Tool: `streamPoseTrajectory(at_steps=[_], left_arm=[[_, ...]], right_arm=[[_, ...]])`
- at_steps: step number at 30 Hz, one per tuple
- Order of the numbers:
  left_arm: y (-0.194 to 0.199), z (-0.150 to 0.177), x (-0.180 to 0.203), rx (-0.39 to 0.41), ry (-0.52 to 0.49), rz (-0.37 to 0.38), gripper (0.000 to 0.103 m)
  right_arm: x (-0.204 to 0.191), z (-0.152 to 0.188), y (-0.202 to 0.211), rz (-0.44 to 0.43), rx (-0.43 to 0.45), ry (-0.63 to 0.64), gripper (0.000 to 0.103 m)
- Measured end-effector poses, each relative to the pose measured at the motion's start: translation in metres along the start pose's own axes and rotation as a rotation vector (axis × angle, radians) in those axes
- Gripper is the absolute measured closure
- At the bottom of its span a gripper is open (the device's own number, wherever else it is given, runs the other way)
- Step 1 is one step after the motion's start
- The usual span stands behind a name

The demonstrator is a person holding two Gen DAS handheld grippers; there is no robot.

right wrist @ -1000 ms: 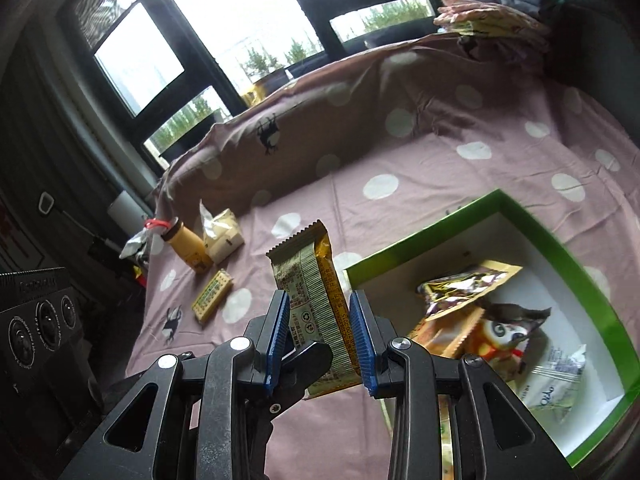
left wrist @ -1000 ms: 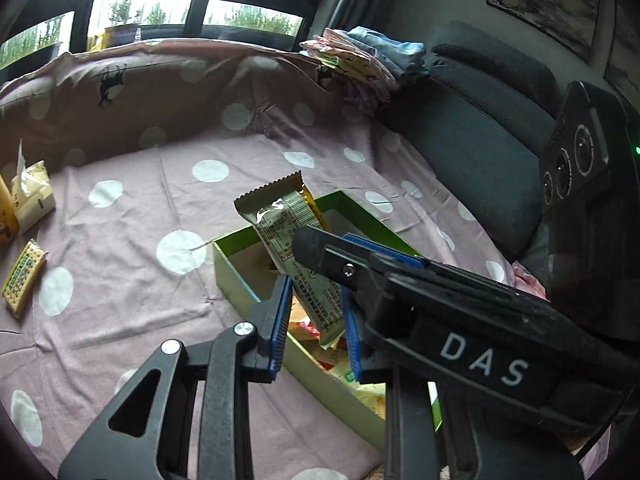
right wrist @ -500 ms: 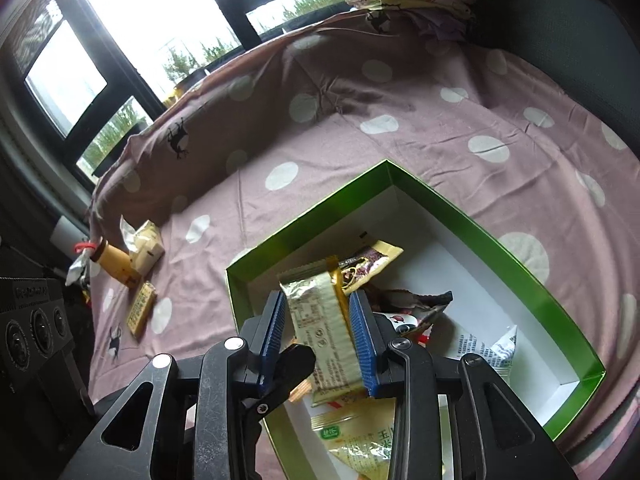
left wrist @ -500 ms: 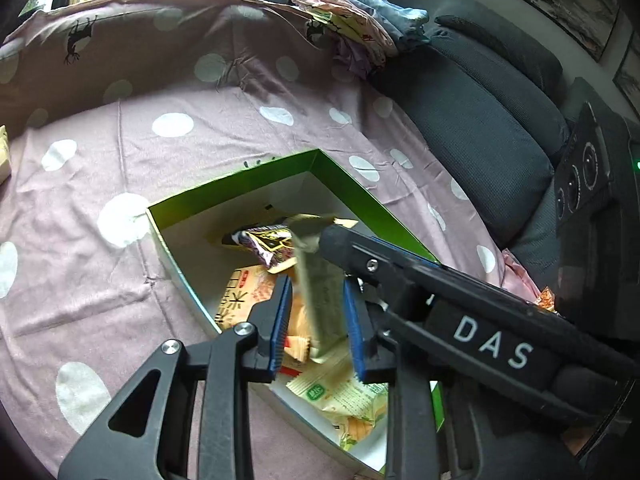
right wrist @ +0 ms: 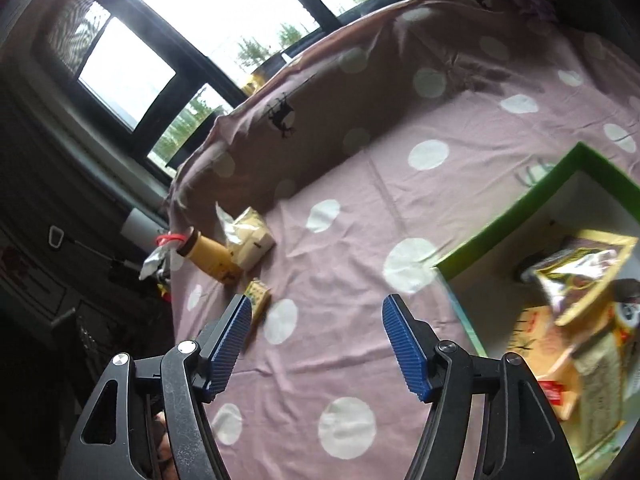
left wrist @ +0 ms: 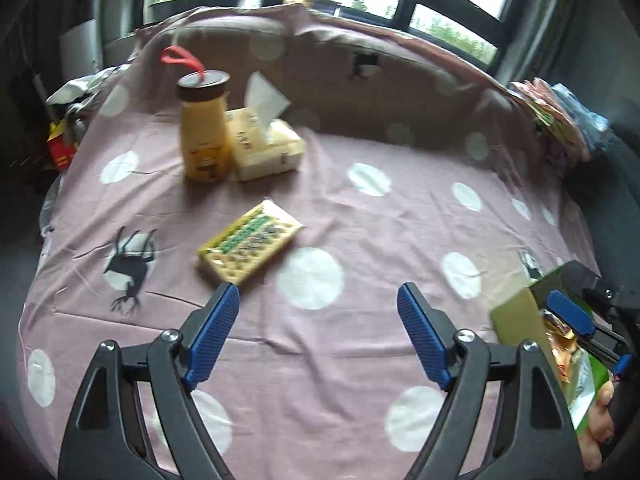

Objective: Organize snacks
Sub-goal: 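Open the right gripper and move it to the soda cracker pack, then grasp the green-labelled soda cracker pack with the right gripper, then carry the soda cracker pack with the right gripper and lower it into the box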

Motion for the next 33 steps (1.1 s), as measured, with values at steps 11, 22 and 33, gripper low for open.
streamPoseTrajectory(at_steps=[11,22,33], left_arm=[[-0.079,-0.014,-0.092,-0.060,0.198,0.134,0.024],[-0.108,-0.015,-0.103,-0.088,0.183,0.169,0.059],[-0.045,-0.004,-0.042,-0.070,0.044,0.205,0.072]], right_arm=[[-0.076,0.044,-0.204,-0.073,-0.354,-0.085,0.036],[-0.073,0.060,-0.261,-0.081,-0.408,-0.108,0.062],[-0.074,0.054,-0.197,-0.130,-0.337,-0.073,0.069]])
Point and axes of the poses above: each gripper's, at about its wrist camera, not at the fingertips, and y roughly against the way its jaws point, x to its right, z to its underside, the point moved 5 cm from there along -y, roughly the way its jaws point, and after that the axes turned 3 degrees about -y, right-handed, at the moved point
